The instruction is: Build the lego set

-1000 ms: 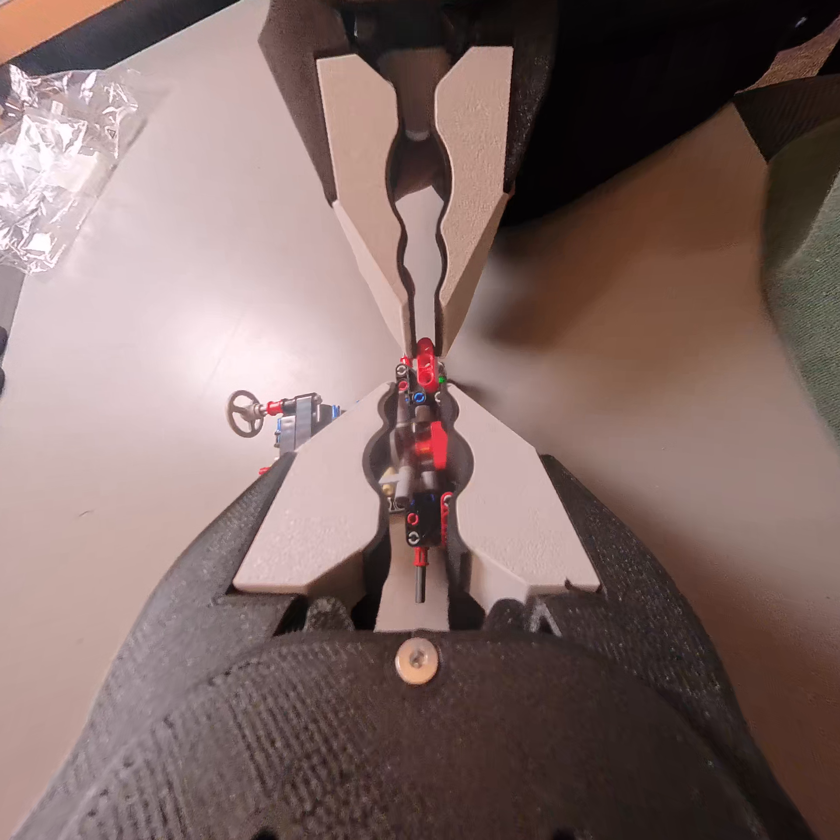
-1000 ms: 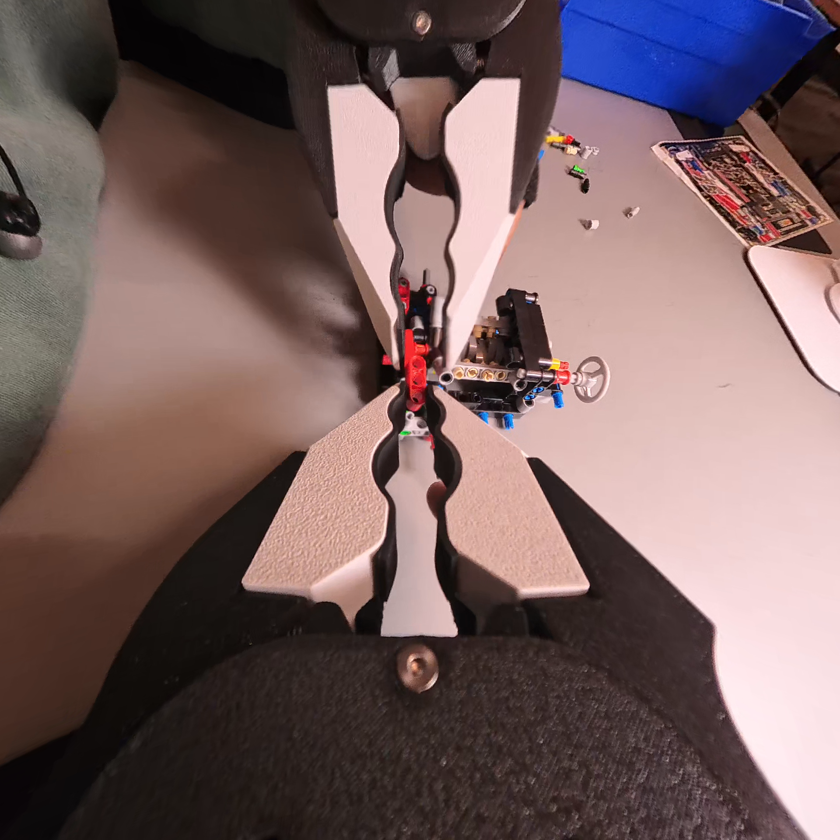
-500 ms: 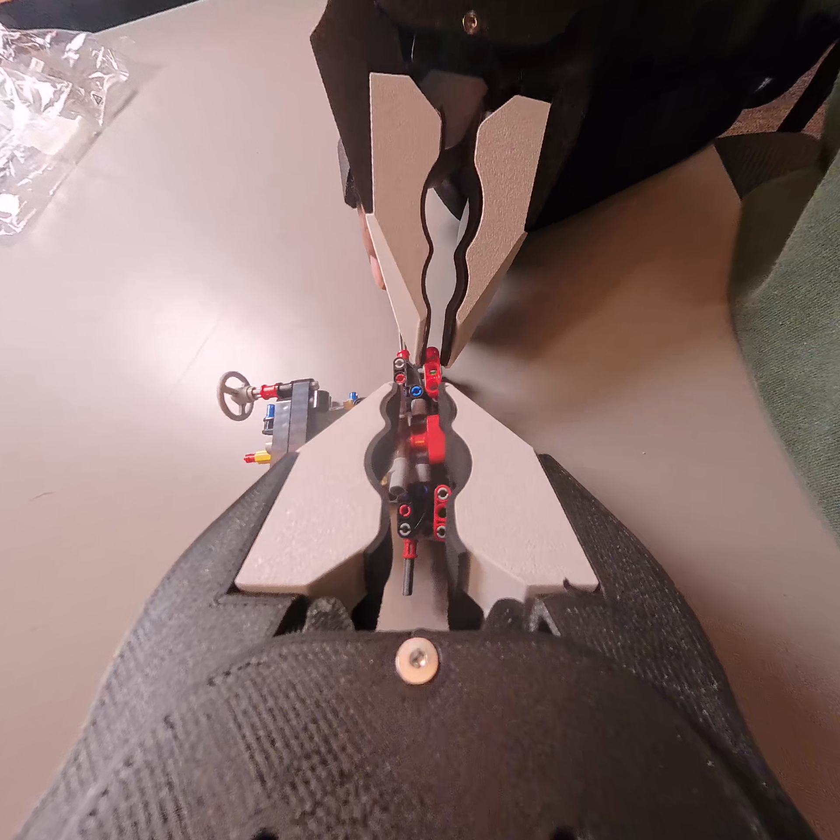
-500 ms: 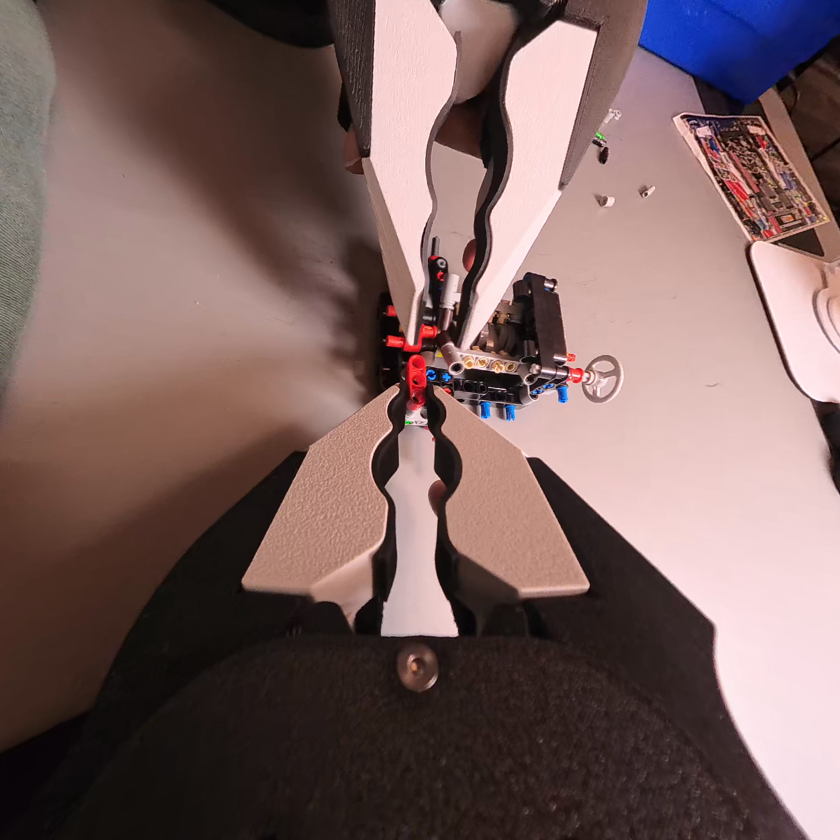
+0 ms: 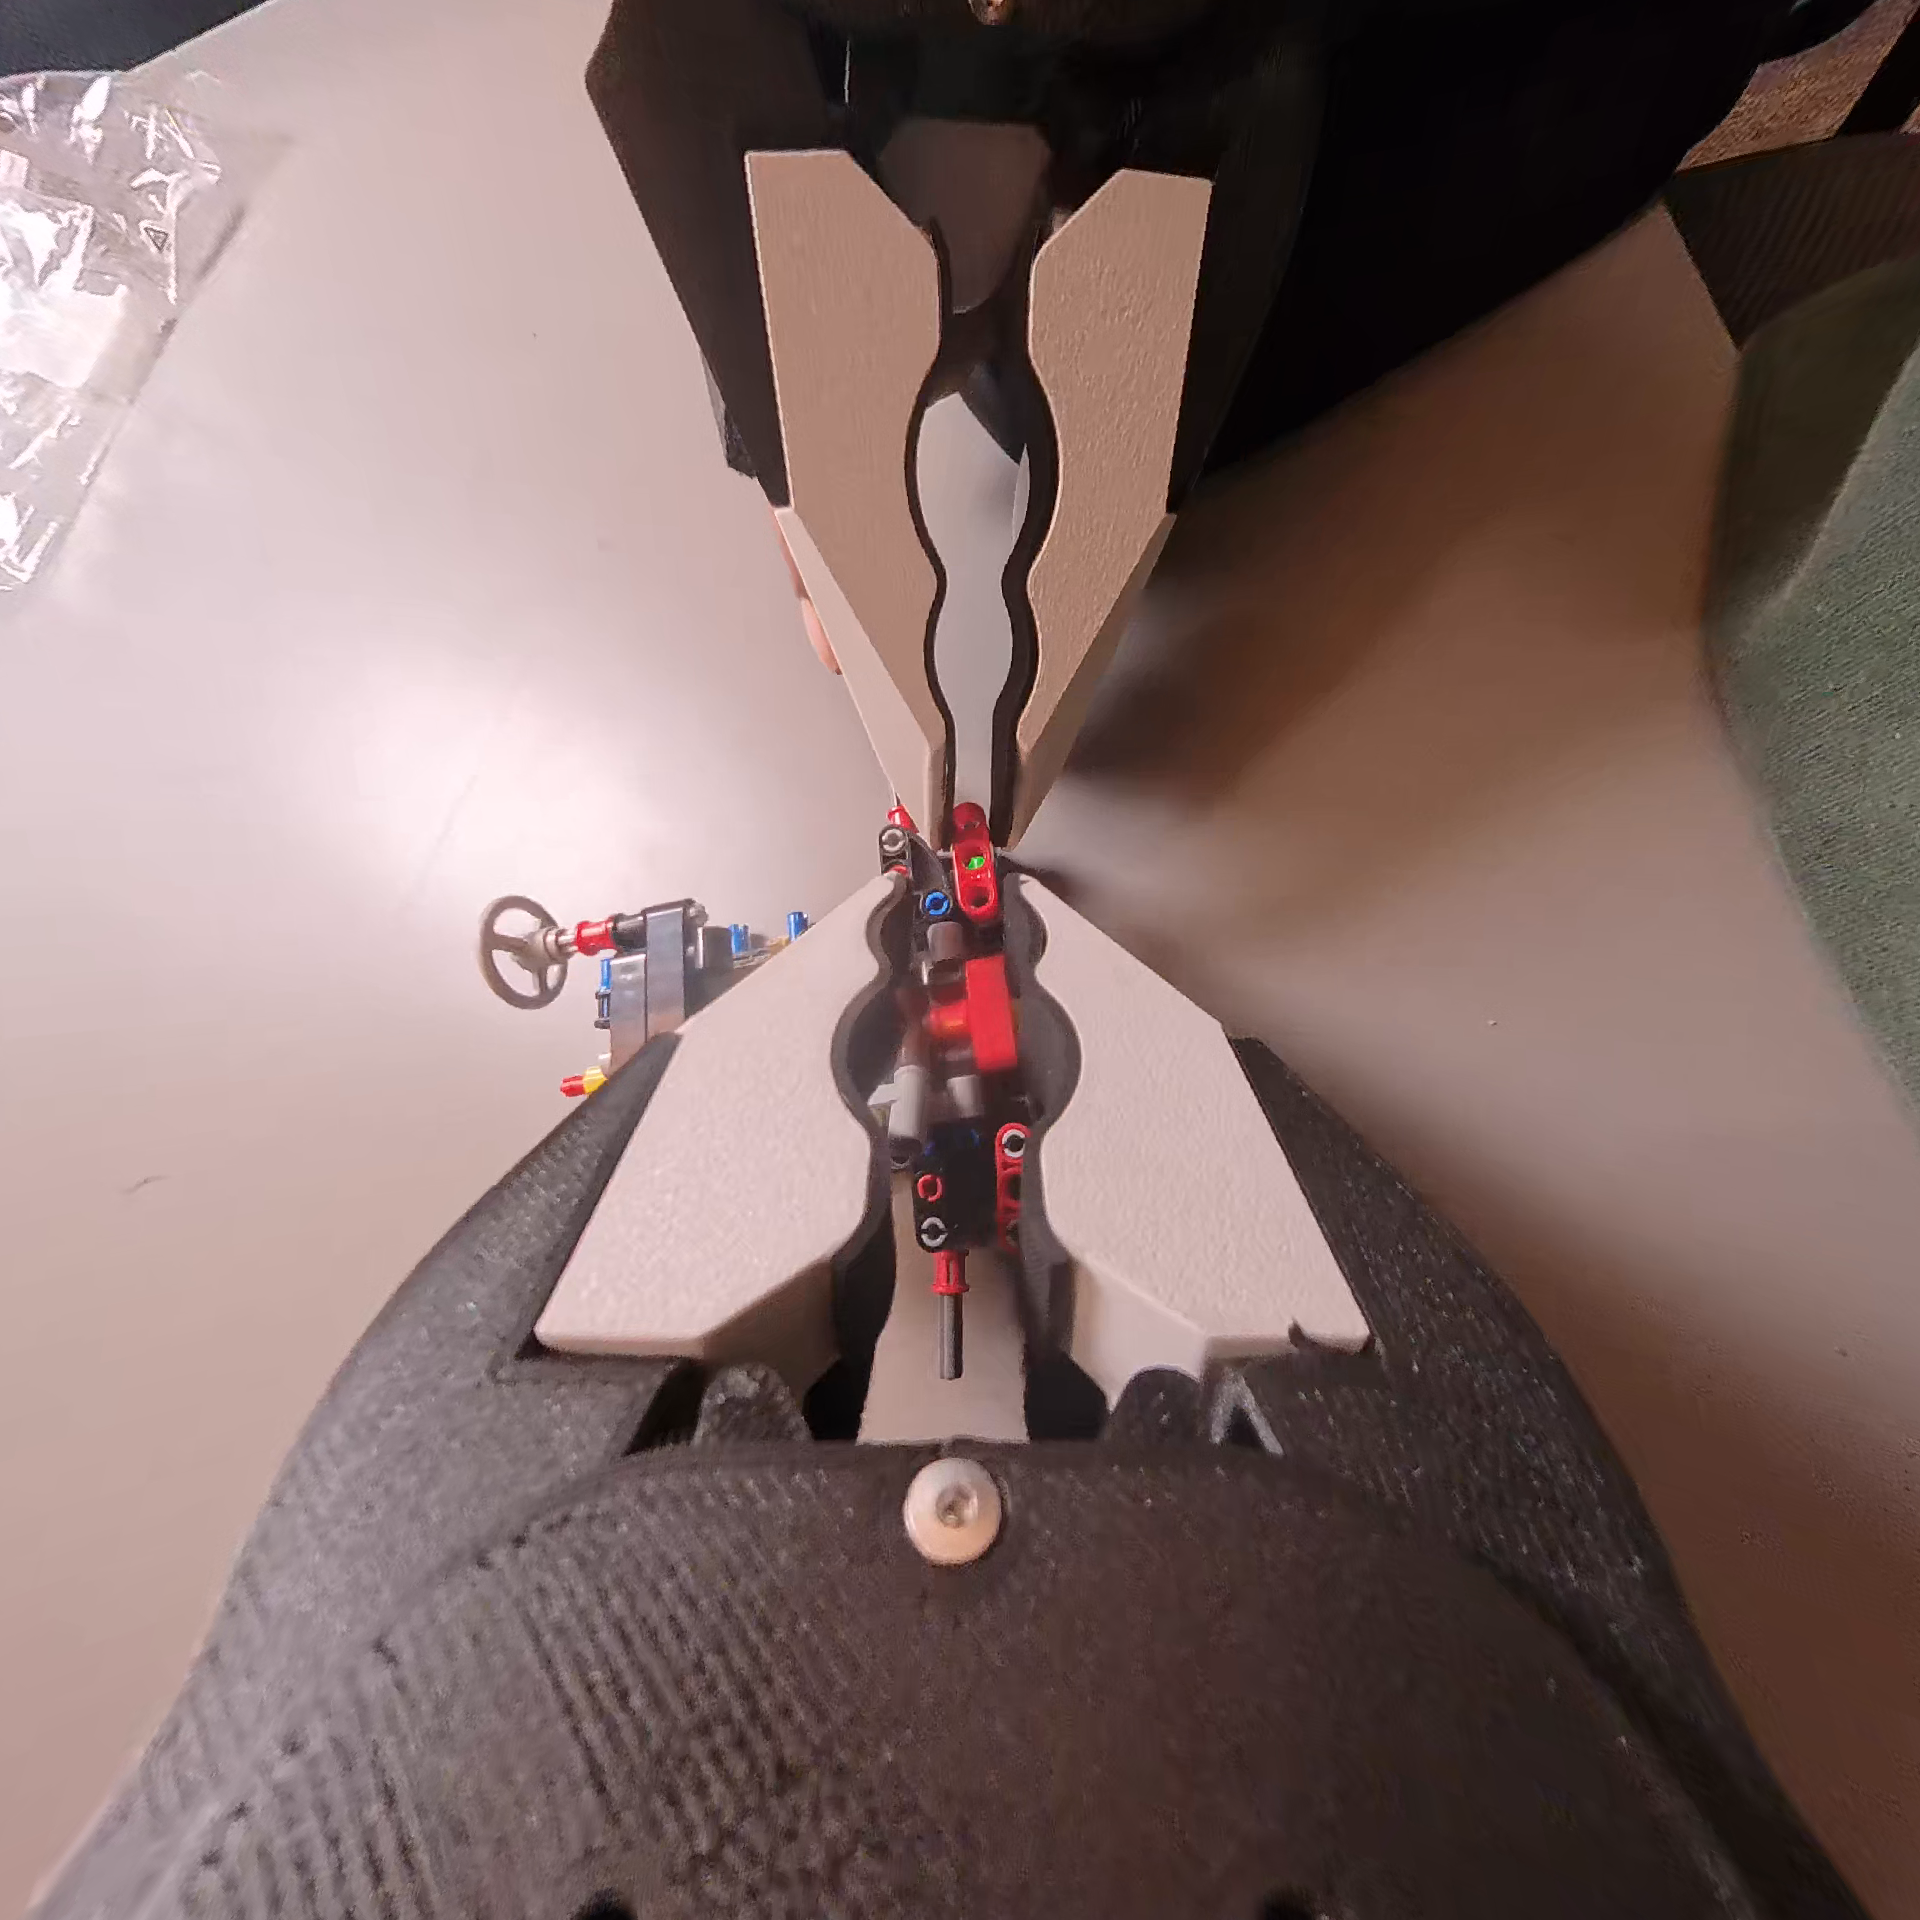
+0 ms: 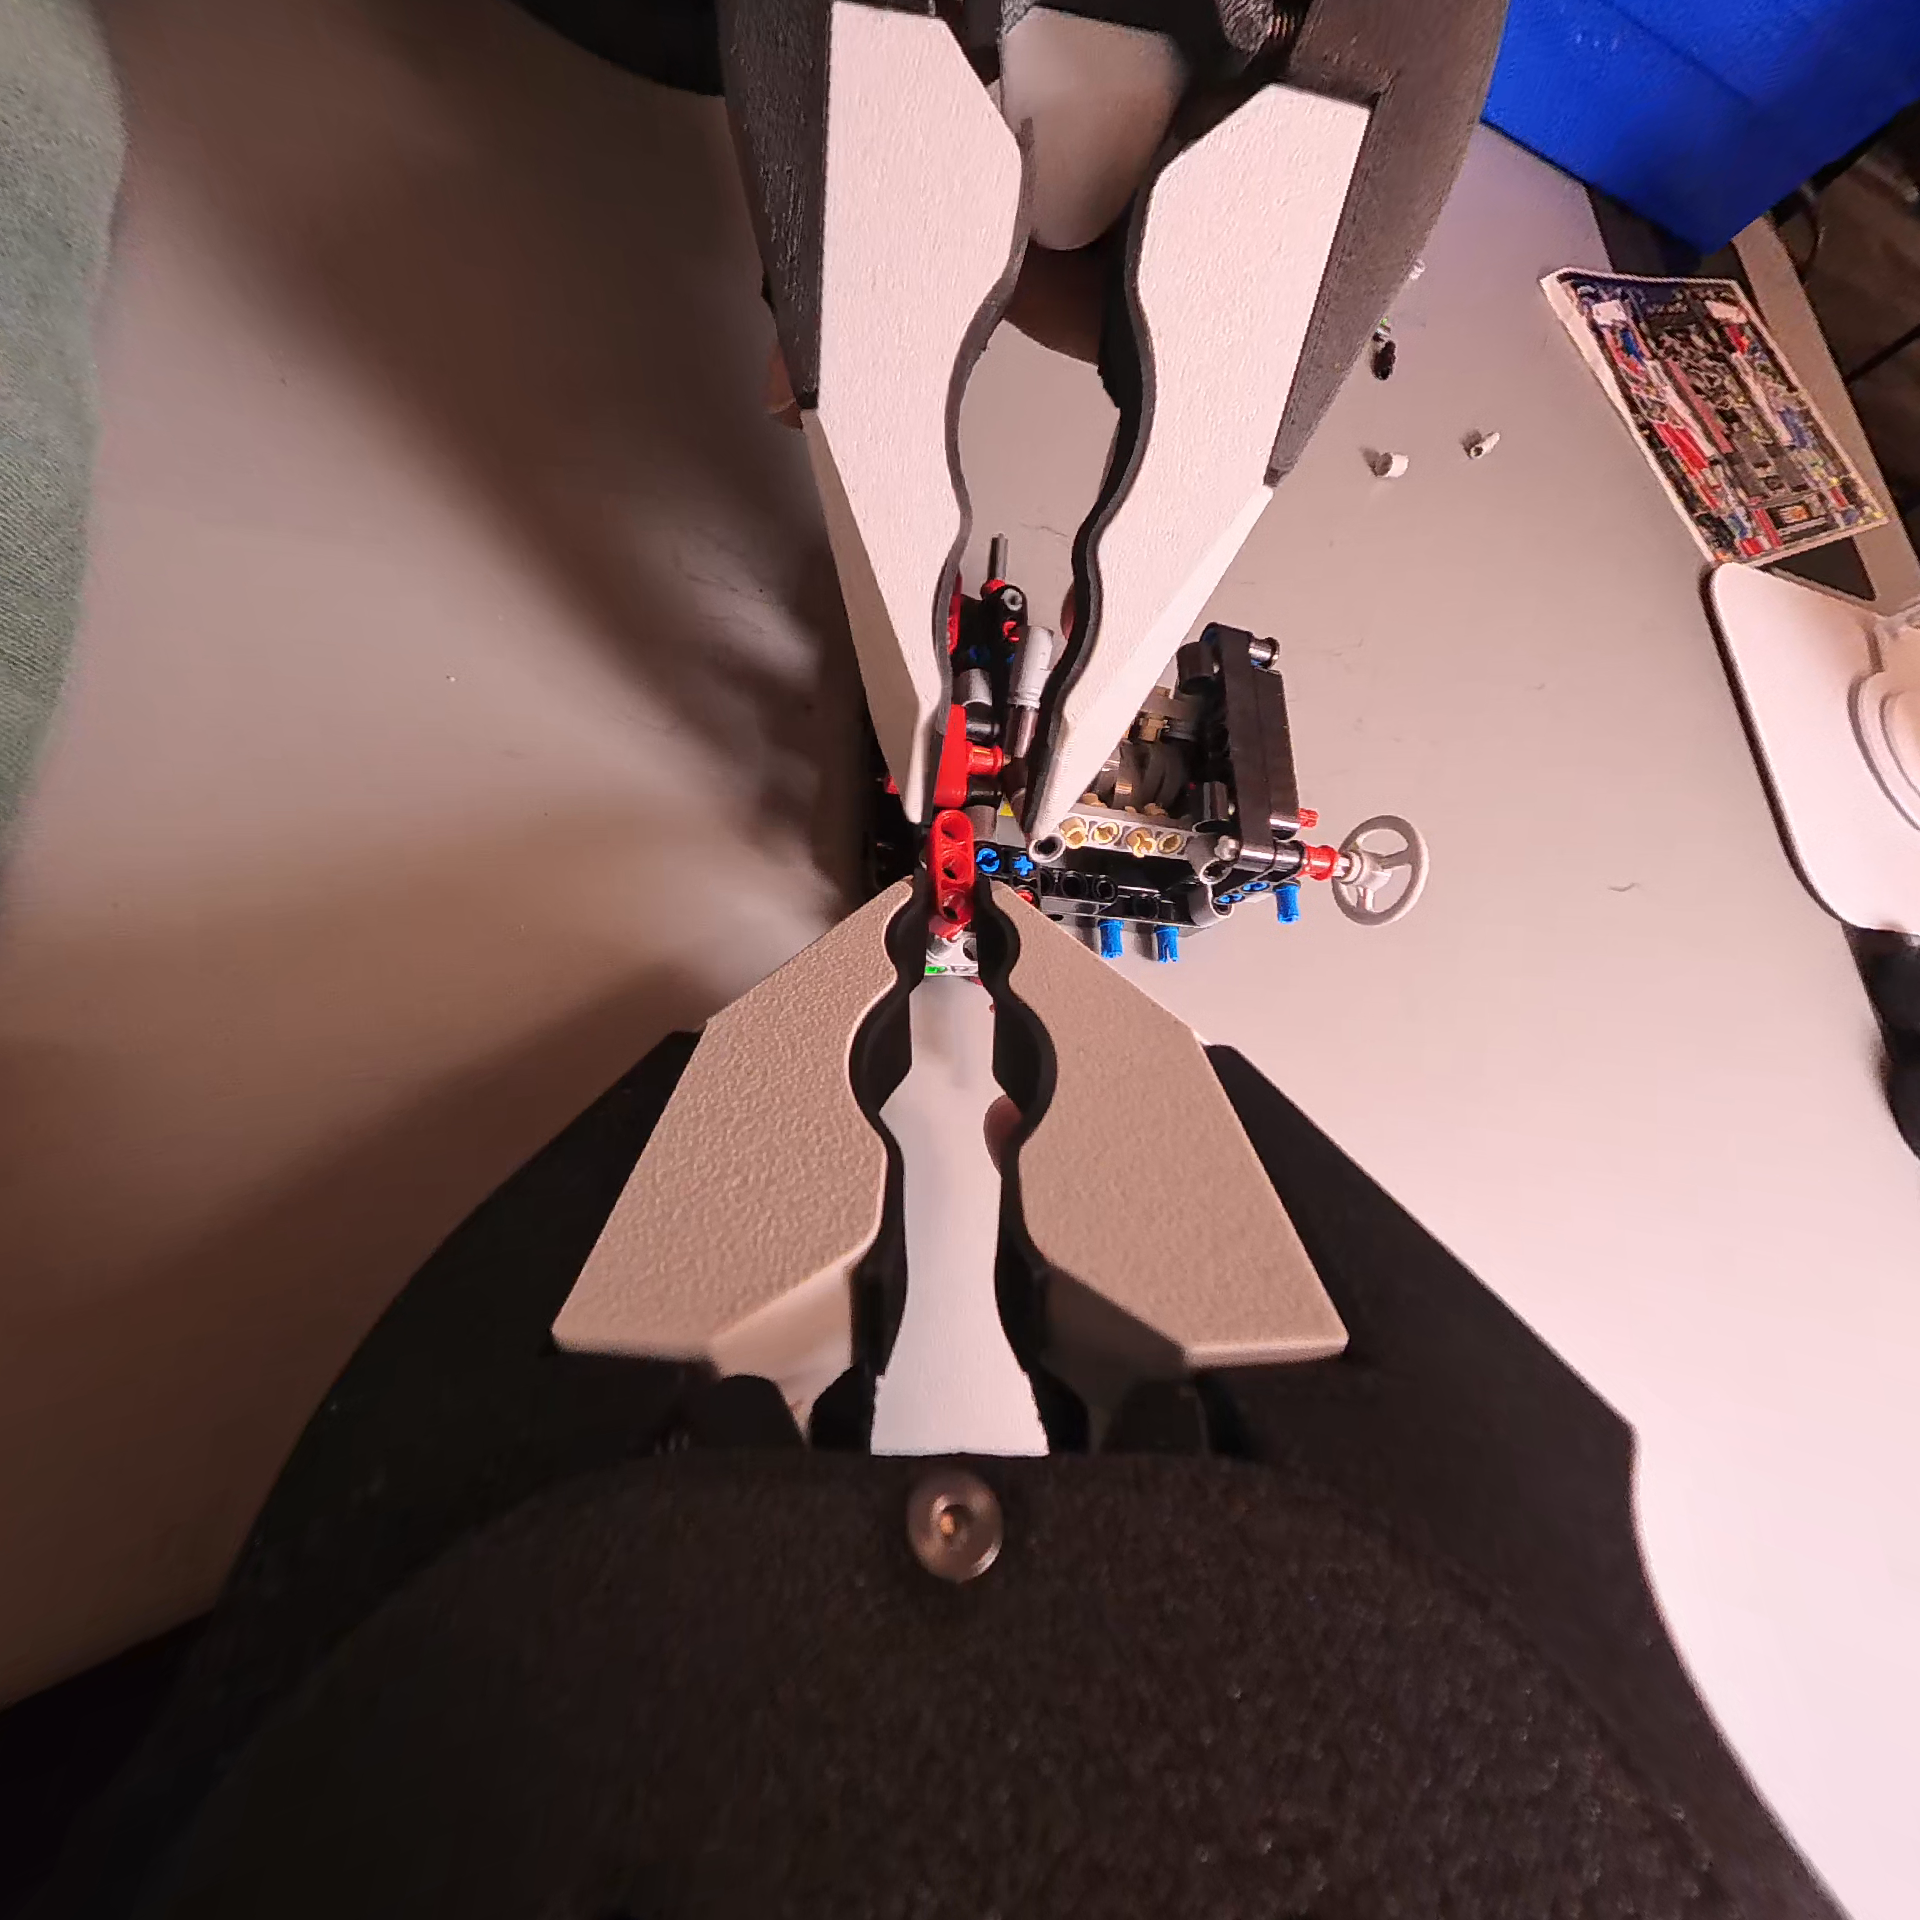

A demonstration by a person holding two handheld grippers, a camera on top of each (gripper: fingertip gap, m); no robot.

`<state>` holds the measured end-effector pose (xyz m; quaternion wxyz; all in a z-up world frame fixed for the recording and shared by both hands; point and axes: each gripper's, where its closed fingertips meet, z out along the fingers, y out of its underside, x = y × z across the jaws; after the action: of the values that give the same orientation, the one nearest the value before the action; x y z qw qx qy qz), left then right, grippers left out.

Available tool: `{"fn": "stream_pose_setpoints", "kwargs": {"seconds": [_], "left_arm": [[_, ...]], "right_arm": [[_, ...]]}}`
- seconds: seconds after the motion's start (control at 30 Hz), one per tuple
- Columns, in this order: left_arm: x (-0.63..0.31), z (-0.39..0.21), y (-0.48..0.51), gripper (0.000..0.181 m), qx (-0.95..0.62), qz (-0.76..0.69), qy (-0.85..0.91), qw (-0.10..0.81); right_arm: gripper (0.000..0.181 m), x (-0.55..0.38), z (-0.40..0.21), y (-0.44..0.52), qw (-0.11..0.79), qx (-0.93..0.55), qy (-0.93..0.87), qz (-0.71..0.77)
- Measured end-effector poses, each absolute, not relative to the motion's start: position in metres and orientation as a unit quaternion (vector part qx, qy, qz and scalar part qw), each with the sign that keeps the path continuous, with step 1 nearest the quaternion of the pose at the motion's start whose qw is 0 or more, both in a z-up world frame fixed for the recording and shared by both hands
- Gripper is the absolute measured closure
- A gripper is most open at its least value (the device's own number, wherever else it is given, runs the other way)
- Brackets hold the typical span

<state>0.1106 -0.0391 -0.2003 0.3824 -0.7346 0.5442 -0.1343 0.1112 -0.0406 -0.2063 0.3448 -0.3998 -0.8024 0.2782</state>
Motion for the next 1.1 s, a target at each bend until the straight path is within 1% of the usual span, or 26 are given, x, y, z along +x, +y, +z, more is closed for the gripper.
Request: {"fn": "stream_pose_setpoints", "kwargs": {"seconds": [0.13,0.4,0.7,0.87,1.1], "left_arm": [[0.111,-0.202,-0.04,0.165,-0.737,-0.132,0.551,0.369],[0.112,-0.206,-0.04,0.175,-0.742,-0.13,0.554,0.355],[0.112,-0.207,-0.041,0.175,-0.742,-0.123,0.558,0.35],[0.112,-0.207,-0.041,0.175,-0.748,-0.123,0.553,0.346],[0.111,-0.207,-0.041,0.175,-0.755,-0.124,0.544,0.344]], "right_arm": [[0.174,0.111,-0.206,-0.041,0.345,-0.398,-0.803,0.277],[0.174,0.112,-0.207,-0.04,0.346,-0.398,-0.804,0.275],[0.17,0.118,-0.208,-0.035,0.329,-0.413,-0.8,0.286],[0.174,0.12,-0.22,-0.034,0.312,-0.418,-0.809,0.271],[0.179,0.118,-0.218,-0.036,0.316,-0.415,-0.807,0.275]]}}
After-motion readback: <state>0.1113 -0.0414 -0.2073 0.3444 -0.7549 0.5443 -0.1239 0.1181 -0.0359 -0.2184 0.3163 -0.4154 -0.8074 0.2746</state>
